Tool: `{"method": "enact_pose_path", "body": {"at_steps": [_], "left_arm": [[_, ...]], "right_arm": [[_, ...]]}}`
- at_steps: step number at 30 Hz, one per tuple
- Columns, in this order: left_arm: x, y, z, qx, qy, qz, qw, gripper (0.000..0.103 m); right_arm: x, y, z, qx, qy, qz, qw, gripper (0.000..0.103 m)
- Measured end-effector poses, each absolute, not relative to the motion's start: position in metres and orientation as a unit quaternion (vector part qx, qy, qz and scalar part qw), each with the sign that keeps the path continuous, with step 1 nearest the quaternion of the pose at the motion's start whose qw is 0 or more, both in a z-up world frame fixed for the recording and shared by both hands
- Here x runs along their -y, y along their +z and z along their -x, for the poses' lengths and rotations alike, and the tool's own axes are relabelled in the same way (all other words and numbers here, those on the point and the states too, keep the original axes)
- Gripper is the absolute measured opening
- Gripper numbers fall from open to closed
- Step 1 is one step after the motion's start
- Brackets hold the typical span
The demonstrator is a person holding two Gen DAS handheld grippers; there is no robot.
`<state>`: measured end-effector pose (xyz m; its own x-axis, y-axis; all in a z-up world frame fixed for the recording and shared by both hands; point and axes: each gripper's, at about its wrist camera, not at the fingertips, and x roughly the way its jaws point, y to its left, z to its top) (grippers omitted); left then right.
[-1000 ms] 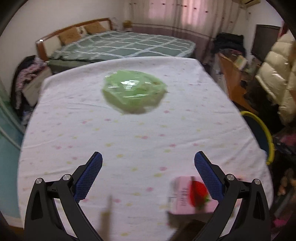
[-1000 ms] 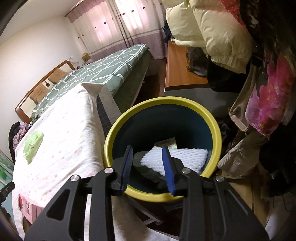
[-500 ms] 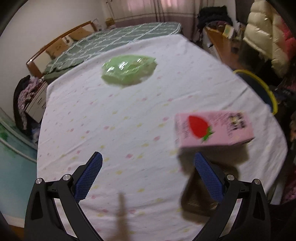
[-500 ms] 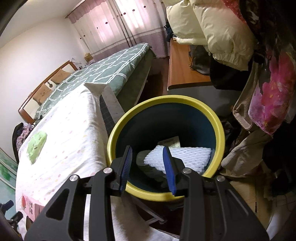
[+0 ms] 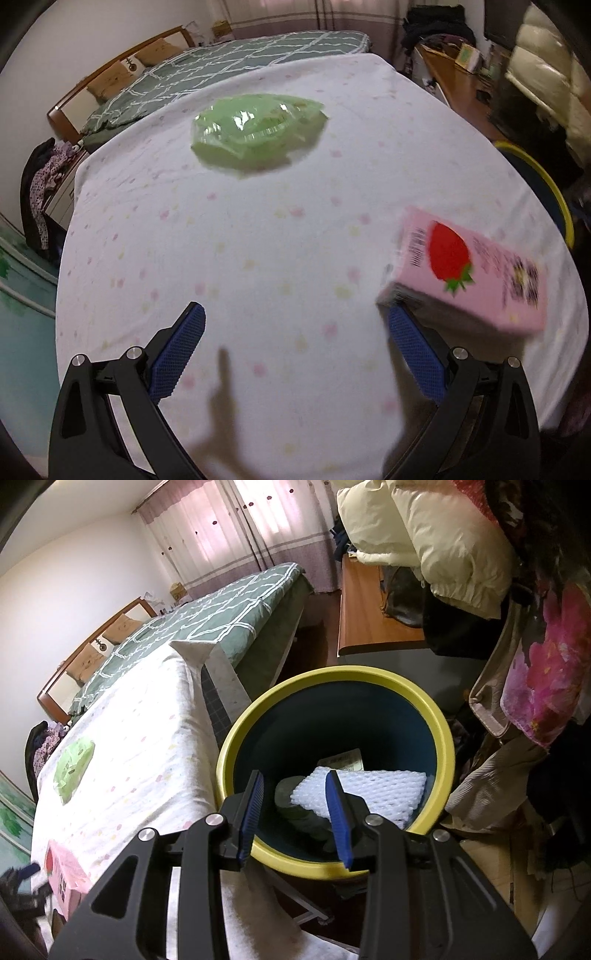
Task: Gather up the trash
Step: 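Move the left tool to the pink strawberry milk carton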
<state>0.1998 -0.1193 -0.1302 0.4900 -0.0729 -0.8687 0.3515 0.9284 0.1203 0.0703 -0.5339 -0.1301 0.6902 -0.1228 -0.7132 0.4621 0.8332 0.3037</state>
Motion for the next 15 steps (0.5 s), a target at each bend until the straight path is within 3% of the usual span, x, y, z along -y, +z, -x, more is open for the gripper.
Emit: {"method": "enact_pose_path", "body": {"at_steps": [9, 15], "left_arm": [[0.167, -0.125, -0.254, -0.482, -0.144, -0.139, 0.853, 0.093], [0.175, -0.099, -0.226, -0.47, -0.155, -0.098, 0.863, 0.092]], "right_arm": [[0.531, -0.128, -0.069, -0.355, -0.161, -0.237, 0.89, 0.034], [0.536, -0.129, -0.067, -0.351, -0.16, -0.244, 0.89, 0.034]]}}
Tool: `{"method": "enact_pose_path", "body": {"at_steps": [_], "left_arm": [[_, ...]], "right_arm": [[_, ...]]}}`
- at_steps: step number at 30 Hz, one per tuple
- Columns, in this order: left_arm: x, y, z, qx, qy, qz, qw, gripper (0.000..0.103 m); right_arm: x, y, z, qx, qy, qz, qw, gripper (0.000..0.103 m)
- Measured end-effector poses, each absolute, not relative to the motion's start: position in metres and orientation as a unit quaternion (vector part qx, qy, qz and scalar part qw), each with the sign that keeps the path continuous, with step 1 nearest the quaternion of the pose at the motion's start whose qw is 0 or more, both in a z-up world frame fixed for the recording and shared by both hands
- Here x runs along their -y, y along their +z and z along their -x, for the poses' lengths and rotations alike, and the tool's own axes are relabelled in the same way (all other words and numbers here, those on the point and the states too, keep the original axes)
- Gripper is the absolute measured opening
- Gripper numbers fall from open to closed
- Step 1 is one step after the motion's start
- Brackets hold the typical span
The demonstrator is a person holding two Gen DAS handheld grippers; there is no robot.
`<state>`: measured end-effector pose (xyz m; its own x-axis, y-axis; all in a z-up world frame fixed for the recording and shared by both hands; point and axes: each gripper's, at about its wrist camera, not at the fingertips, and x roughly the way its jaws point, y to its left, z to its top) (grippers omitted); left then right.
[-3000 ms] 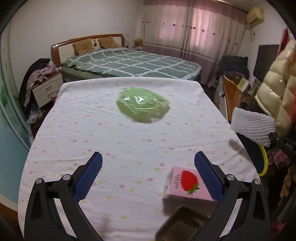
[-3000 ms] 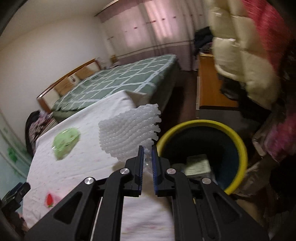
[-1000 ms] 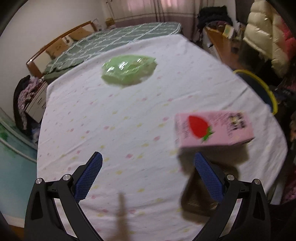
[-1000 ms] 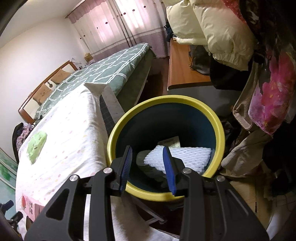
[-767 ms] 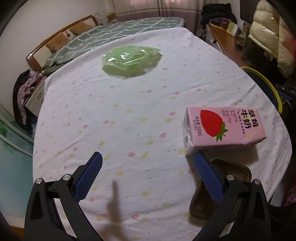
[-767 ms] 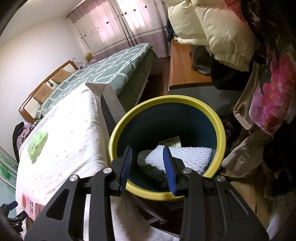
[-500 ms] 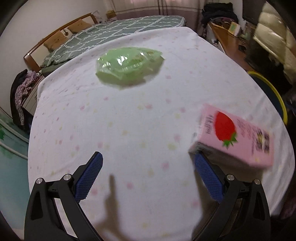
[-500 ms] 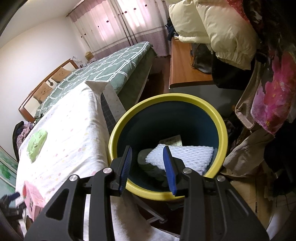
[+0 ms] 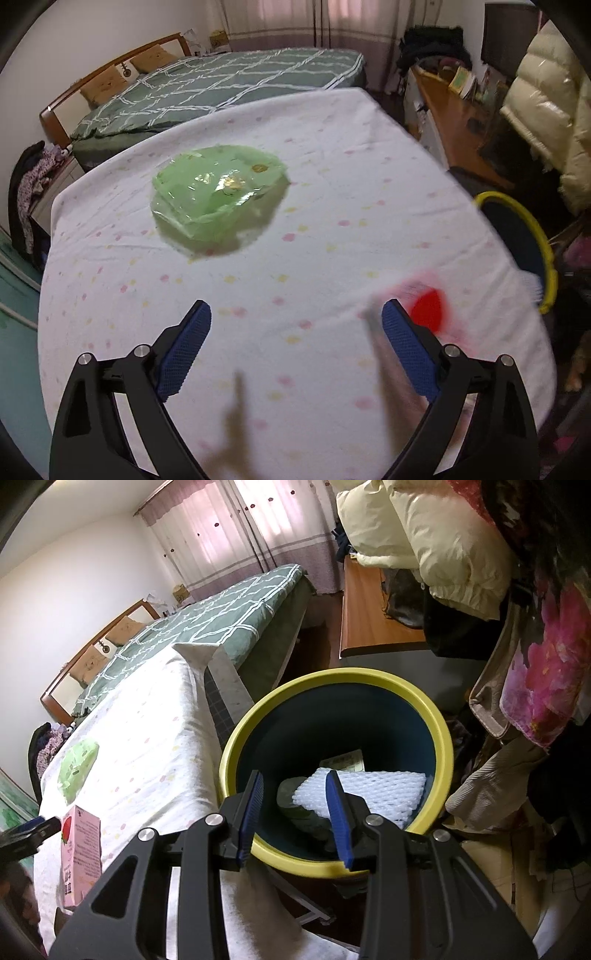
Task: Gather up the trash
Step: 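Move the left tool to the pink strawberry milk carton, then close the left tool on the milk carton and lift it, then carry the milk carton over the bin and open the left tool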
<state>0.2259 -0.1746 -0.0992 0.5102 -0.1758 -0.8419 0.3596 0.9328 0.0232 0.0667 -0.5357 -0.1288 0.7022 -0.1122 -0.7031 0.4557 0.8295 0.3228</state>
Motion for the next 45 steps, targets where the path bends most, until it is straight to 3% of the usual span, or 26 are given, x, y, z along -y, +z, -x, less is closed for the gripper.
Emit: {"method": "enact_pose_path", "body": {"at_steps": [2, 12, 15, 19, 22, 37, 45], "left_arm": [[0.182, -0.091, -0.209, -0.47, -0.168, -0.076, 0.863, 0.097], [0.238, -0.12, -0.193, -0.515, -0.168, -0.102, 0.834, 0.097], [0.246, -0.124, -0.199, -0.523, -0.162, -0.103, 0.83, 0.086], [0.251, -0.134, -0.207, -0.547, -0.171, -0.097, 0.814, 0.063], [0.26, -0.133, -0.203, -0.542, -0.184, -0.11, 0.812, 0.058], [0.372, -0.082, -0.202, -0.483, -0.282, -0.15, 0.815, 0.057], [0.448, -0.088, -0.215, -0.478, -0.316, -0.169, 0.802, 0.057]], "right_arm": [[0.536, -0.129, -0.066, -0.349, -0.156, -0.248, 0.89, 0.034], [0.539, -0.124, -0.055, -0.336, -0.146, -0.256, 0.895, 0.038], [0.542, -0.125, -0.052, -0.334, -0.145, -0.26, 0.894, 0.038], [0.546, -0.127, -0.048, -0.334, -0.143, -0.264, 0.894, 0.038], [0.547, -0.127, -0.046, -0.333, -0.143, -0.264, 0.894, 0.038], [0.589, -0.122, -0.006, -0.309, -0.194, -0.266, 0.892, 0.038], [0.612, -0.124, 0.009, -0.307, -0.22, -0.271, 0.885, 0.038]]}}
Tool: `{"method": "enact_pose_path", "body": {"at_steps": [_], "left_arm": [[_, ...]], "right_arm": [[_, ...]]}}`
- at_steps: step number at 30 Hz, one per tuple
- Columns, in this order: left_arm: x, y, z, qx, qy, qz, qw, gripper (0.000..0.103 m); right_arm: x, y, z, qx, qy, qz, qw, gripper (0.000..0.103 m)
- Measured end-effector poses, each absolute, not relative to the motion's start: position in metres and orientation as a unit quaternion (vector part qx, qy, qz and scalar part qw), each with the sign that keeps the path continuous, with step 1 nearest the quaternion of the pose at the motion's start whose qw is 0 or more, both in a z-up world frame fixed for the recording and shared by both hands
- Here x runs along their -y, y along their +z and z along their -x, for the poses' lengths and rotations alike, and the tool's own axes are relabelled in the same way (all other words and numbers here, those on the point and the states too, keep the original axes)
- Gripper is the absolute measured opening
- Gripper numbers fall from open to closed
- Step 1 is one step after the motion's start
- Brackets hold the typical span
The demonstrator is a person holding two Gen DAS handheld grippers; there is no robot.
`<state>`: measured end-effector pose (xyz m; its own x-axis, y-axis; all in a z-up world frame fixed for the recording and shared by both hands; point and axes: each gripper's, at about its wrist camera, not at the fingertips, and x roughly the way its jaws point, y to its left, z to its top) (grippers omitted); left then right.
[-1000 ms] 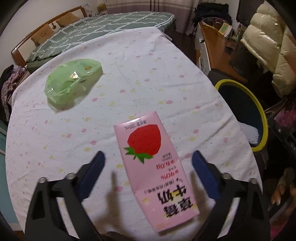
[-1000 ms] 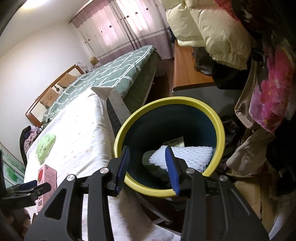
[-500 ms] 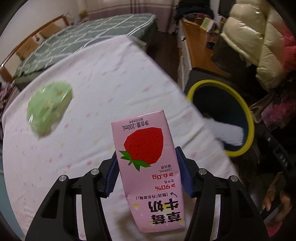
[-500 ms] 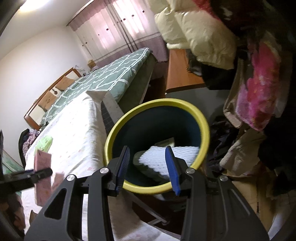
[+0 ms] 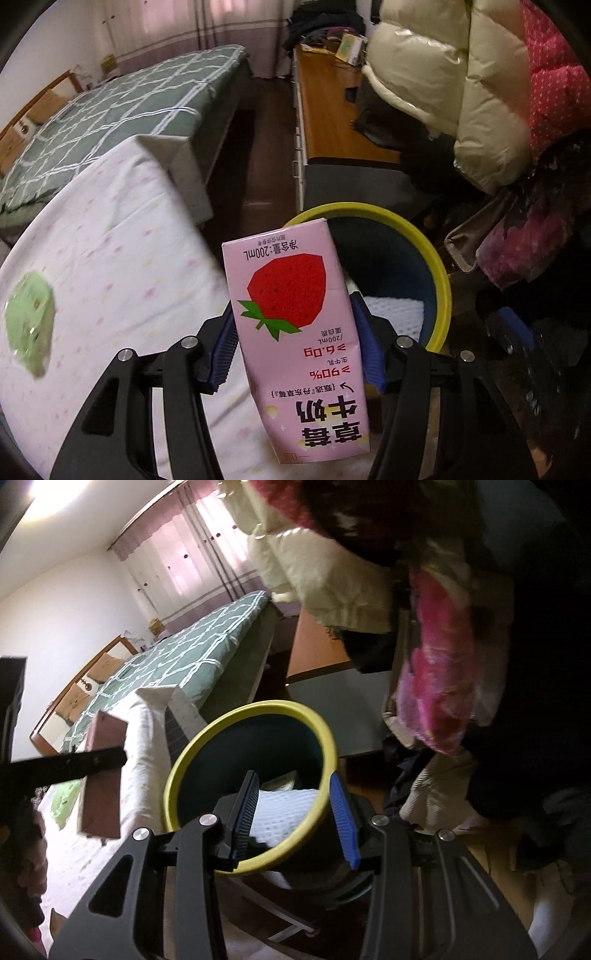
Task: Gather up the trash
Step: 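Carry the milk carton over the bin and open the left tool, then move the right tool to the green plastic bag and pinch it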
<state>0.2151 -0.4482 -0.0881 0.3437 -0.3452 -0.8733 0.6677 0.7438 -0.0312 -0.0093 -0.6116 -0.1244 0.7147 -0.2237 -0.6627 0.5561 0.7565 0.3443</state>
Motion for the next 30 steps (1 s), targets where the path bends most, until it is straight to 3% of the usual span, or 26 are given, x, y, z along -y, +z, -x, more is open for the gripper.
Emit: {"method": "enact_pose_path", "body": {"at_steps": [6, 8, 13, 22, 30], "left_arm": [[0.491, -0.106, -0.221, -0.483, -0.32, -0.192, 0.792, 0.058], [0.497, -0.107, -0.224, -0.483, -0.32, -0.192, 0.793, 0.072], [0.479, -0.083, -0.22, -0.463, -0.33, -0.175, 0.804, 0.073], [0.335, -0.028, -0.216, -0.413, -0.296, -0.075, 0.858, 0.088], [0.161, -0.042, -0.219, -0.386, -0.176, -0.007, 0.906, 0.092]], "right_arm": [[0.624, -0.129, 0.016, -0.31, -0.231, -0.279, 0.879, 0.04], [0.624, -0.128, 0.015, -0.311, -0.23, -0.278, 0.879, 0.041], [0.615, -0.125, 0.01, -0.313, -0.221, -0.27, 0.883, 0.041], [0.57, -0.124, -0.022, -0.337, -0.176, -0.24, 0.893, 0.042], [0.501, -0.112, -0.071, -0.364, -0.118, -0.182, 0.906, 0.042]]}}
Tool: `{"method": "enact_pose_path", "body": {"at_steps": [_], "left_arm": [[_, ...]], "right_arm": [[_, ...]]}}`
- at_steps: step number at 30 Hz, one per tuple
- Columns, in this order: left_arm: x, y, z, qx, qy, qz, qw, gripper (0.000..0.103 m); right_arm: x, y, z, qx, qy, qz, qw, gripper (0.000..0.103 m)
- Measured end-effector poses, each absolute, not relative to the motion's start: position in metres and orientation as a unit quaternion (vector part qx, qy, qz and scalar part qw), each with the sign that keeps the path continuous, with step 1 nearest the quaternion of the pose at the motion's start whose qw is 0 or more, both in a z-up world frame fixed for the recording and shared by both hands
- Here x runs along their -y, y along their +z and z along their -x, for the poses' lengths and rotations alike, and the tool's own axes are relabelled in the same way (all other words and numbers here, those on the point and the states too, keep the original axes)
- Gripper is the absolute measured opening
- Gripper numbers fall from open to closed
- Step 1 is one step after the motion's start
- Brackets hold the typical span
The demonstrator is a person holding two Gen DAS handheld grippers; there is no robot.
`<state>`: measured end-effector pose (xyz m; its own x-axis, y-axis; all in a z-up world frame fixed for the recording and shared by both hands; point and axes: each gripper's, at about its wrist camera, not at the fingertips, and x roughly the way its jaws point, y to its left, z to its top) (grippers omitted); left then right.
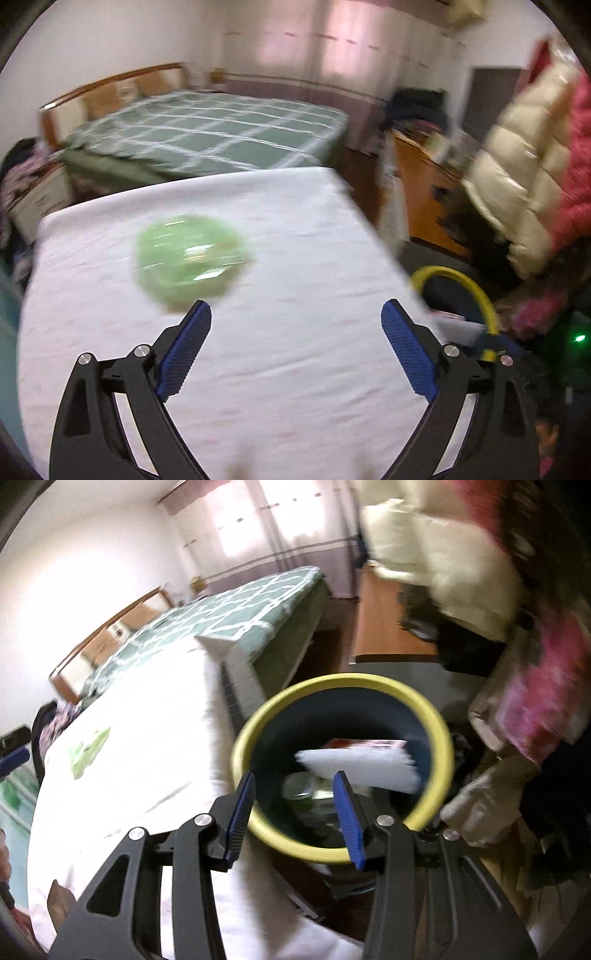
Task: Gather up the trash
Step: 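Move the right tool to the green plastic bag and pinch it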
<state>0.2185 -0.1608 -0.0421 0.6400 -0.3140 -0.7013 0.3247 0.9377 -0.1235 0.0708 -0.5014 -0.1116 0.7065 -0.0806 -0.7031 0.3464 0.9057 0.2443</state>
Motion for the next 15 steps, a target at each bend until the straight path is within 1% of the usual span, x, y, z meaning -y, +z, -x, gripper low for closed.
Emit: {"method": "enact_pose_path", "body": {"at_steps": [7, 9, 12, 15], "left_arm": [[0.028, -0.071, -0.236, -0.346, -0.018, 0.007, 0.938, 0.092], [-0.001, -0.08, -0.245, -0.335, 0.025, 0.004, 0.942, 0.092], [-0.036, -0.093, -0.255, -0.33, 0.065, 0.01, 0.942, 0.092], [-0.063, -0.104, -0.26, -0.331, 0.089, 0.025, 0.939, 0.092]], "right_arm": [[0.41, -0.086, -0.136, -0.374, -0.034, -0.098, 0.922, 0.043], [0.379, -0.079, -0.156, -0.376, -0.003, -0.08, 0.923, 0.043], [0.337, -0.072, -0.185, -0.376, 0.036, -0.05, 0.924, 0.047], [0.301, -0.072, -0.214, -0.385, 0.064, -0.015, 0.92, 0.047]]}}
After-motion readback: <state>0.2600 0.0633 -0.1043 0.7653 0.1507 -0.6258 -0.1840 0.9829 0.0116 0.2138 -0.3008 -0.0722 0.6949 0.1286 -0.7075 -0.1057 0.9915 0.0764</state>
